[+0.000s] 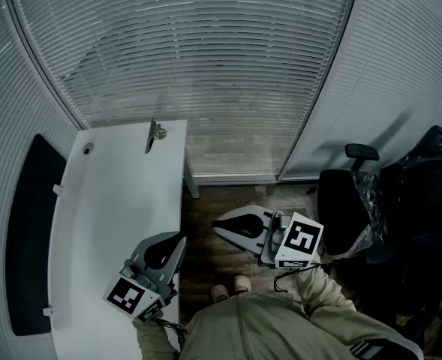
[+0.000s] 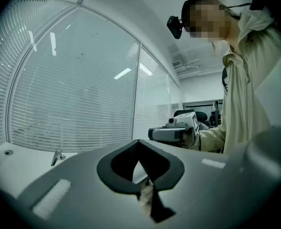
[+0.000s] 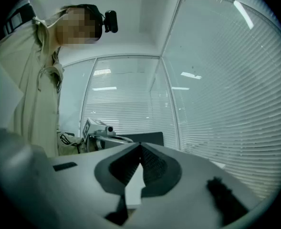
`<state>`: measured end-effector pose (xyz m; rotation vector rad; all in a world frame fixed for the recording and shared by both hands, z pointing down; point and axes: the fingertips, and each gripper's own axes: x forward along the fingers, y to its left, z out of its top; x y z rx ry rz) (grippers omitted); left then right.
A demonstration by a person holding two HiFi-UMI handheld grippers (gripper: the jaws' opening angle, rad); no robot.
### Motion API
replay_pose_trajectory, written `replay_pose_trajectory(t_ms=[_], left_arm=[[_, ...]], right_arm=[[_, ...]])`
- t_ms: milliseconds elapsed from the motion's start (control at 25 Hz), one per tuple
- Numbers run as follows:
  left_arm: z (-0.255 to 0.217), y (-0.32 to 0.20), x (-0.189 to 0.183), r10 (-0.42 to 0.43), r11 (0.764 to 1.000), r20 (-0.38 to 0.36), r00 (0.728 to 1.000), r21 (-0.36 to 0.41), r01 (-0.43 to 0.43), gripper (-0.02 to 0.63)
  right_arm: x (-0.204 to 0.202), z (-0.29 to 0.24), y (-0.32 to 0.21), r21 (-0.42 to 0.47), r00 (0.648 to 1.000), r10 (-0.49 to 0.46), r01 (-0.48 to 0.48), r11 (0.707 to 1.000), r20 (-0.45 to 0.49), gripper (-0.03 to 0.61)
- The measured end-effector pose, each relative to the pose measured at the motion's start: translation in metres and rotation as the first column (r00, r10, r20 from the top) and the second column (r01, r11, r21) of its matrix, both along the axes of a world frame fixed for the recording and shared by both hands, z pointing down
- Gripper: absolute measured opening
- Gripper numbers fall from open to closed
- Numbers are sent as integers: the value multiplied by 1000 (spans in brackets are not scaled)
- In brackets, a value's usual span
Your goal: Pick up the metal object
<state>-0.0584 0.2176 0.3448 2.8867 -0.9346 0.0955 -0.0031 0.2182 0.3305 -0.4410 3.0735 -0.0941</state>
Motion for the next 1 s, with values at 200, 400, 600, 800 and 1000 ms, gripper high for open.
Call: replay_pose_trajectory(t_ms=[200, 400, 600, 800, 1000], left_arm=[[4, -6, 7, -1, 1000, 5, 1000, -15, 1, 6], [7, -20, 15, -23, 1000, 3, 1000, -3, 23, 6], [14, -35, 22, -60, 998, -8, 998, -13, 60, 6], [16, -55, 28, -84, 996, -7, 996, -17, 84, 6], [25, -82, 29, -89, 996, 1, 996, -18, 89, 6]], right_arm=[[7, 3, -8, -10, 1000, -1, 1, 1000, 4, 3], [17, 8, -20, -18, 1000, -11, 11, 1000, 9, 3], [30, 15, -32, -41, 1000, -24, 25, 999, 12, 3], [36, 17, -53, -54, 999, -37, 38, 998, 30, 3], [37, 24, -83, -54, 998, -44, 46, 997, 45, 3]])
